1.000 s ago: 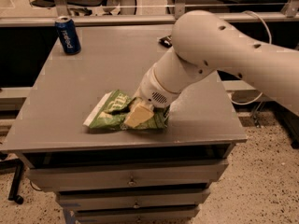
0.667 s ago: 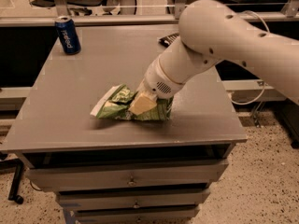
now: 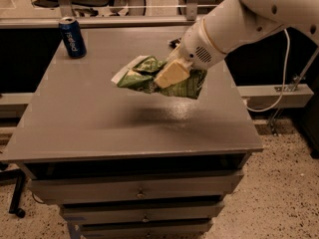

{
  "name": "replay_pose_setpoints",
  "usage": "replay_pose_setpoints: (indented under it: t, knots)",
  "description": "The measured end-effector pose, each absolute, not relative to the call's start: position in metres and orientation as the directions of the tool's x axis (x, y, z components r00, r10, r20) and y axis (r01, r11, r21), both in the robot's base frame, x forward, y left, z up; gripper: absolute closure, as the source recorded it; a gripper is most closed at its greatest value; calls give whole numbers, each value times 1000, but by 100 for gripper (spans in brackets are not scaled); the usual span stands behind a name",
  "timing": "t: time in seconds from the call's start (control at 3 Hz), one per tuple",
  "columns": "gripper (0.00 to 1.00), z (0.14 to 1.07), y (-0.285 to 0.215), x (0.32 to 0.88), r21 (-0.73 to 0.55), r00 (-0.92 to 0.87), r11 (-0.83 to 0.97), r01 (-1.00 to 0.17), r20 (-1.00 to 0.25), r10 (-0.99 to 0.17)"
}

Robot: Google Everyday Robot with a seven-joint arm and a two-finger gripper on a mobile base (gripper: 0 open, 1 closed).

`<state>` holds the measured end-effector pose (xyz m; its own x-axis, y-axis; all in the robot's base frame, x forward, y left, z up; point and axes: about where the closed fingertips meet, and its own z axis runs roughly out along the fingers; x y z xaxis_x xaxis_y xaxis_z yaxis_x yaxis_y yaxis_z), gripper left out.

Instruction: Move green jalapeno chip bag near pepsi can

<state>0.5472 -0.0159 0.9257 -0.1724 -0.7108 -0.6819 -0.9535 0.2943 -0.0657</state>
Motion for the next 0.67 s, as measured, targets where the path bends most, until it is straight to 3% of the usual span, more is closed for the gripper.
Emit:
replay_pose_setpoints:
  t: [0.33,0.67]
  knots:
    - [100,927,-6,554,-64,-162,281,-958,-688,-708]
    - [100,919,19,594,-83,-147,286,-955,-707,-692]
